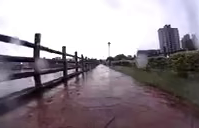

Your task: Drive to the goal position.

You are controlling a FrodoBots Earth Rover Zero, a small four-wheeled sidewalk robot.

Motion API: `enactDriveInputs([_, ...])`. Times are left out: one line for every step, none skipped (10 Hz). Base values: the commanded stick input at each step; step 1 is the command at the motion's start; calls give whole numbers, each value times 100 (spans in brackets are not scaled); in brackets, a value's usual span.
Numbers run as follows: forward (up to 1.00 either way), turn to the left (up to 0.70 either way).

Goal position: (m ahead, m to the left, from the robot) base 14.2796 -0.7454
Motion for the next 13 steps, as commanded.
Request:
enactDriveInputs([100, 0])
enactDriveInputs([100, 0])
enactDriveInputs([100, 0])
enactDriveInputs([100, 0])
enactDriveInputs([100, 0])
enactDriveInputs([100, 0])
enactDriveInputs([100, 0])
enactDriveInputs([100, 0])
enactDriveInputs([100, 0])
enactDriveInputs([100, 0])
enactDriveInputs([100, 0])
enactDriveInputs([100, 0])
enactDriveInputs([100, 0])
